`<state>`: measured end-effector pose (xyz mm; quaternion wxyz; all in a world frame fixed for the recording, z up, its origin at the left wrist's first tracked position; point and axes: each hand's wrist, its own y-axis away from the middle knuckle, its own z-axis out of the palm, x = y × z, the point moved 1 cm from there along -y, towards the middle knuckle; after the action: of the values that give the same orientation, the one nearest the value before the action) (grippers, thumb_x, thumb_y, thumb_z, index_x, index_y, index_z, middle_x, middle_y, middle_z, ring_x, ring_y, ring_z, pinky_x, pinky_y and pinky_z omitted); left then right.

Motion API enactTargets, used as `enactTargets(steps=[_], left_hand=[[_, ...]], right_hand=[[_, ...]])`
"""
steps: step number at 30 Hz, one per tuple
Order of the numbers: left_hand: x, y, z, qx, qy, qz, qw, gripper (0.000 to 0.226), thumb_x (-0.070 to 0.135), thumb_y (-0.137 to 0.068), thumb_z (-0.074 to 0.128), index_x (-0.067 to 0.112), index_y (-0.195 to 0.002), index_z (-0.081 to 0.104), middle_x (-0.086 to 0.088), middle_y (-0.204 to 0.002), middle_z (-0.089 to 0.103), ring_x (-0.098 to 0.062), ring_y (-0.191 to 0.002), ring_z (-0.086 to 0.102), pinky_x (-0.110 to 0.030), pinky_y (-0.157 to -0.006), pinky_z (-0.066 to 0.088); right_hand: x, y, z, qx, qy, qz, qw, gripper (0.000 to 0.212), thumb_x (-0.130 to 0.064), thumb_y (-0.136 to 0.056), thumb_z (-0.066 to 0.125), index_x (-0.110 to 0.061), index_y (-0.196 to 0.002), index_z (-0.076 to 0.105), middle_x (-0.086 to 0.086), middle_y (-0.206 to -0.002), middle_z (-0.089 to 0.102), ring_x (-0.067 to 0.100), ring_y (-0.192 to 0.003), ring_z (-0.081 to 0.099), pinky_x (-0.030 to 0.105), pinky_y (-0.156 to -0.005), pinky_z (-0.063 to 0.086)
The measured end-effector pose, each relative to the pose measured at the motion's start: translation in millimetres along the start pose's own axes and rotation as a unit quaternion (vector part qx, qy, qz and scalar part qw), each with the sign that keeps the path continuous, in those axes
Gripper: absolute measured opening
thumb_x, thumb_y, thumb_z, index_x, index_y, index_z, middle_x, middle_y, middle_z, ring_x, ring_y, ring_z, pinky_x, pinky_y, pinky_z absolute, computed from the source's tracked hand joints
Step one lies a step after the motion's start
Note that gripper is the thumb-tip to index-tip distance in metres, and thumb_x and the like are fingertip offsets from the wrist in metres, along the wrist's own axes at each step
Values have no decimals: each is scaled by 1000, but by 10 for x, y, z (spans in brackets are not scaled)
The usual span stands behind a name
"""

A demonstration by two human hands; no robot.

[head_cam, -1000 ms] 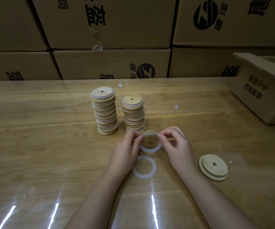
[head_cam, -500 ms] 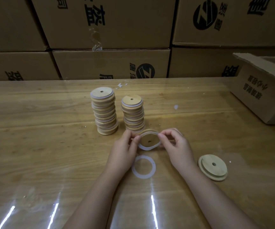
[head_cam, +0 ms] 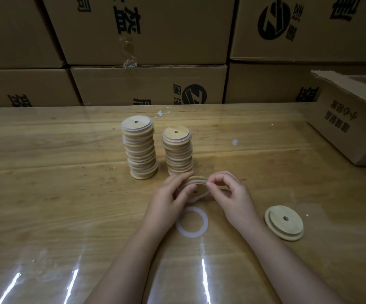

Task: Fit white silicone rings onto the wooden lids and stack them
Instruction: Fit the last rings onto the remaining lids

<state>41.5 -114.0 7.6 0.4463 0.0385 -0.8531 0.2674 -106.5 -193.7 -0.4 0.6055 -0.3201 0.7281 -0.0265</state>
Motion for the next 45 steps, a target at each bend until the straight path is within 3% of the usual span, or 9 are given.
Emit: enactTargets(steps=[2,6,10,15,18,23,30,36,45], left_hand=[[-11,-13,0,11,9,-14,1000,28,19,-86,65,29,-112,64,18,-97,62,10,-73,55,-7,-72,40],[-15,-18,-14,33,68,-48,996,35,14,-85,66,47,-95,61,8,-85,64,-1,-46,55,-12,-55,44],[-8,-31,-32,32,96,-82,991,32,13,-85,66,44,-93,62,5,-75,62,0,-44,54,-12,-51,44],[-33,-42,-32,28,98,-111,989,23,16,-86,64,26,-106,66,1,-81,64,-1,-47,55,-12,-53,44],[-50,-46,-28,27,92,-117,989,24,16,-86,64,18,-110,67,3,-80,65,-1,-48,55,-13,-54,45],[-84,-55,-26,28,108,-135,984,25,16,-87,63,13,-112,67,5,-70,65,-4,-50,55,-15,-53,44],[-50,-44,-21,8,118,-122,986,19,13,-90,58,11,-108,65,6,-71,63,-6,-52,55,-16,-52,44],[23,-9,17,24,-19,-22,999,22,18,-81,71,19,-103,68,10,-88,59,-2,-59,47,-9,-59,35],[14,-17,2,50,-20,8,998,27,16,-80,72,26,-105,67,20,-89,61,-2,-68,51,-6,-64,36]], right_hand=[[28,1,11,-1,-12,25,1000,25,-9,-85,64,-32,-78,60,-13,-87,60,6,-83,60,24,-72,52],[75,-2,33,-8,-29,80,996,19,-12,-85,64,-31,-81,62,-2,-91,64,14,-84,64,40,-78,56],[80,-4,35,-2,-20,92,996,18,-12,-86,64,-29,-79,62,0,-90,65,18,-85,64,46,-80,55],[85,-13,50,-2,9,96,995,21,-12,-87,62,-29,-77,61,-4,-87,62,9,-74,65,42,-75,57],[95,-20,53,-6,31,91,995,24,-11,-87,61,-32,-75,59,-5,-87,61,14,-77,64,40,-75,56],[107,-8,46,-38,67,101,992,21,-16,-86,63,-33,-75,58,-7,-83,62,-3,-69,58,9,-62,44],[77,16,44,-52,34,111,992,19,-16,-84,64,-32,-78,55,-12,-74,62,-4,-57,56,8,-56,40],[41,20,22,26,13,62,998,26,-10,-85,62,-34,-81,55,-10,-92,64,0,-76,62,10,-64,47],[11,14,40,54,19,10,998,30,-4,-83,65,-33,-79,57,-3,-95,65,-1,-83,62,7,-68,47]])
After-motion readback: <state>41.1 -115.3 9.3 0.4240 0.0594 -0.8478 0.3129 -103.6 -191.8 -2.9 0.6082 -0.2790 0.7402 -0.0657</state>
